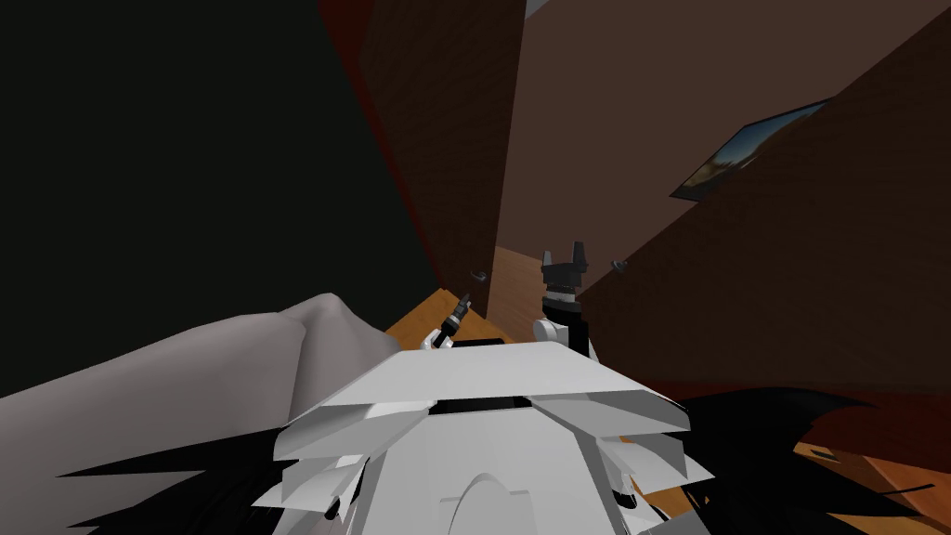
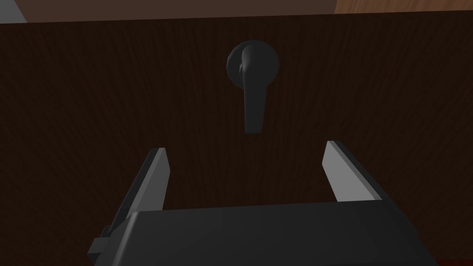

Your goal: Push the door open

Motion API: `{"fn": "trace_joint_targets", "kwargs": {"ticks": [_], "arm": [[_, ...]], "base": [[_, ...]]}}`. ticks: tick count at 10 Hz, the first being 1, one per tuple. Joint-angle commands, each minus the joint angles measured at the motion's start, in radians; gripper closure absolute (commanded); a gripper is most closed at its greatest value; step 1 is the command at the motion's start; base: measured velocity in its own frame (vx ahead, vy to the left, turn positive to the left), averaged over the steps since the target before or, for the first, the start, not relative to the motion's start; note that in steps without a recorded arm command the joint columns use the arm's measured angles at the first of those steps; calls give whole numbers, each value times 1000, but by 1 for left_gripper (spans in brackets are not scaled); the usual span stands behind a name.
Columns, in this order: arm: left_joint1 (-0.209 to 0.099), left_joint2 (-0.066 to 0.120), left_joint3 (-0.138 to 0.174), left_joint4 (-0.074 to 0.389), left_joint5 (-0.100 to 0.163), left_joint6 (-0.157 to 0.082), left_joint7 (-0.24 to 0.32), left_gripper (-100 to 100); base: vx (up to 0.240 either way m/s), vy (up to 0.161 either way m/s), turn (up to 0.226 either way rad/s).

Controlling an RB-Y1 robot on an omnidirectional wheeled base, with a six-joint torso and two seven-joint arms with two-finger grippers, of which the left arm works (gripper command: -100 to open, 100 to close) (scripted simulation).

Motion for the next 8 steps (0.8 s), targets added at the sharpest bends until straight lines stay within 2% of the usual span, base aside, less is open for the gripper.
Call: {"fn": "trace_joint_targets", "kwargs": {"ticks": [1, 3, 8], "arm": [[0, 0, 0, 0, 0, 0, 0, -100], [3, 8, -18, 5, -8, -5, 11, -100], [3, 8, -18, 5, -8, -5, 11, -100]], "base": [[5, 4, 17], [43, 14, 66], [18, -3, -14]]}}
